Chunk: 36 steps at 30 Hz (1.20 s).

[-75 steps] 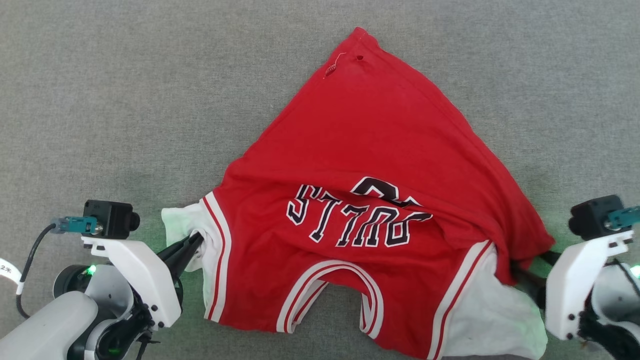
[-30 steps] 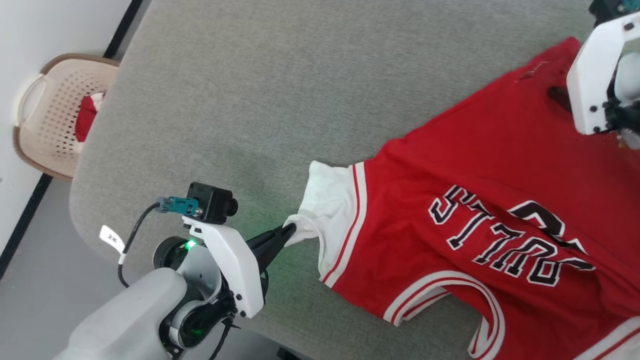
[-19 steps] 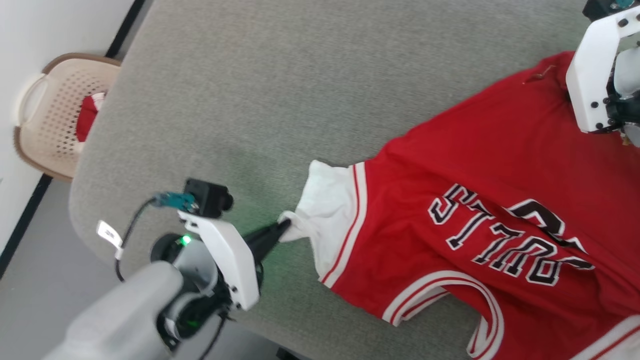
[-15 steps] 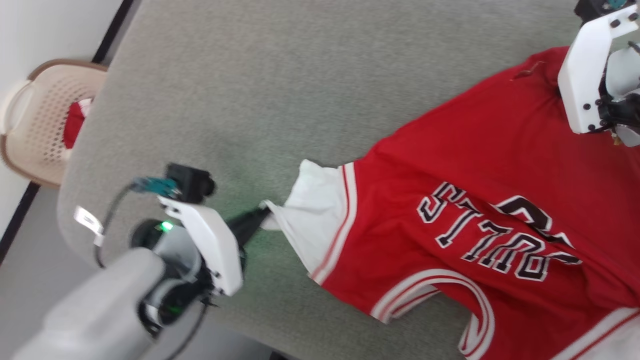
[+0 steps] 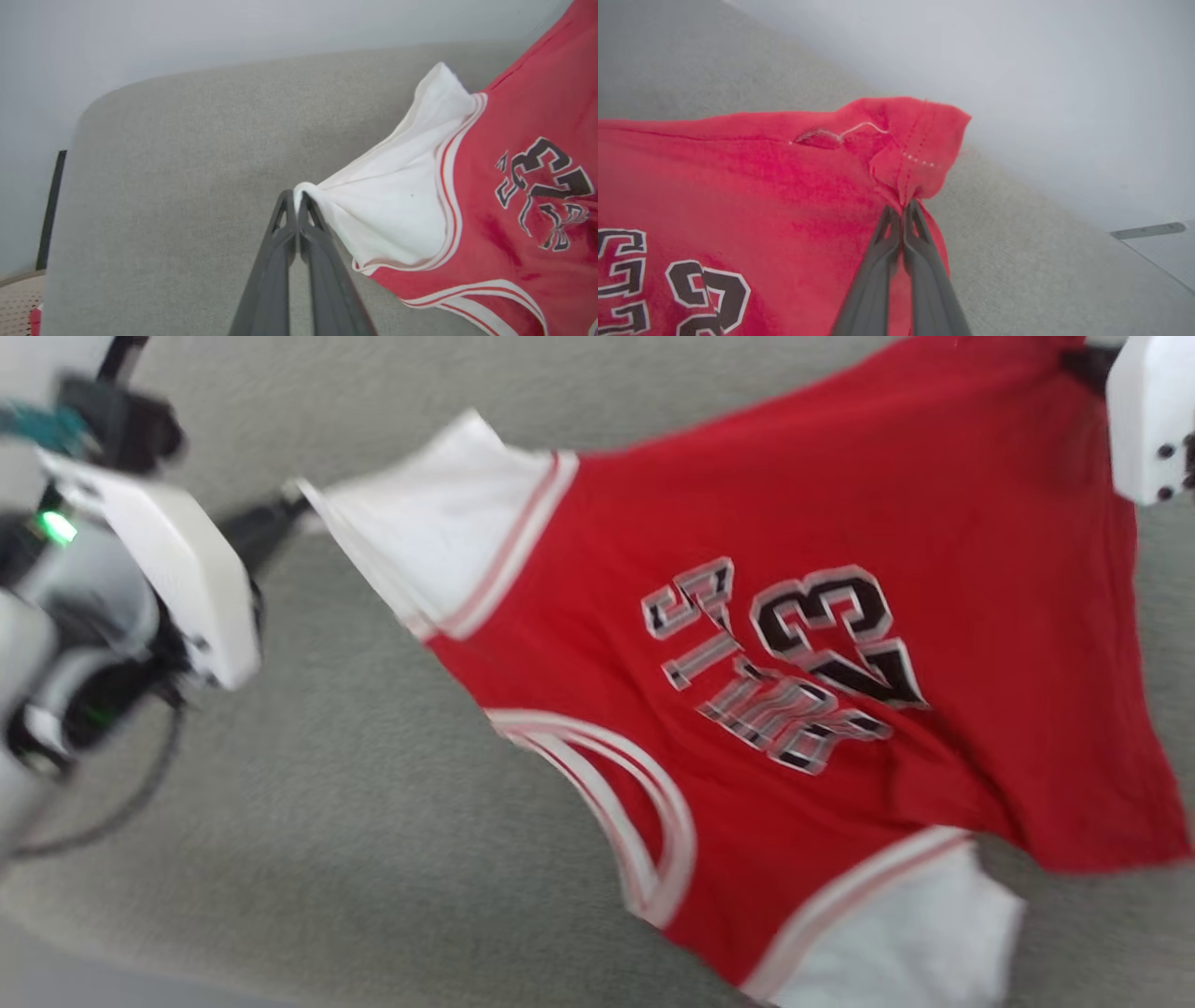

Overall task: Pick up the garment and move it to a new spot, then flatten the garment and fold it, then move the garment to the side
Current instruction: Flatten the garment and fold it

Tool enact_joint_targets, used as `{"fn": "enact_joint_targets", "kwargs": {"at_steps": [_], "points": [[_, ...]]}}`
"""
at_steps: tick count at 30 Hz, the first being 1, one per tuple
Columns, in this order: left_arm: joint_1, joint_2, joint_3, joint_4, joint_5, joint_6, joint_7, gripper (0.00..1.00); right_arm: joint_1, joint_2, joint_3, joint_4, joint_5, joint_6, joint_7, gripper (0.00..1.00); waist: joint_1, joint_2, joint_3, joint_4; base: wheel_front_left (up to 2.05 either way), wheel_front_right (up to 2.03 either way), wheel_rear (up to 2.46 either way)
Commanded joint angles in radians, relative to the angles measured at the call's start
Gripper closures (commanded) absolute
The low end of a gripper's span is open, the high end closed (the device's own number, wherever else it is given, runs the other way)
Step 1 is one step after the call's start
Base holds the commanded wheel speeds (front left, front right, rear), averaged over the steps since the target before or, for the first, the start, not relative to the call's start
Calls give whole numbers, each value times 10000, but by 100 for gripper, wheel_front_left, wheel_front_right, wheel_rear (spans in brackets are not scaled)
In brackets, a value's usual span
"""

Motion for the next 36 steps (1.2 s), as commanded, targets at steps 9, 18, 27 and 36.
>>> {"fn": "enact_joint_targets", "kwargs": {"at_steps": [9,18,27,36], "points": [[-2283,404,239,136,644,-65,1466,100,349,-339,-839,-1865,-139,-7,92,100,0,0,-911,-1260,0,0,0],[-4341,-545,90,1910,1572,-488,1596,100,-61,250,-1899,-1943,-1173,-7,-22,100,0,0,-723,-1685,0,0,0],[-7451,-2073,461,5276,3958,-486,-2629,100,-2226,1971,-3050,695,-4547,-13,-4054,100,0,0,317,-1969,0,0,0],[-8015,-2603,641,6502,5380,-837,-6306,100,-2797,3059,-3839,2707,-6859,-13,-7528,100,0,0,444,-1860,0,0,0]]}}
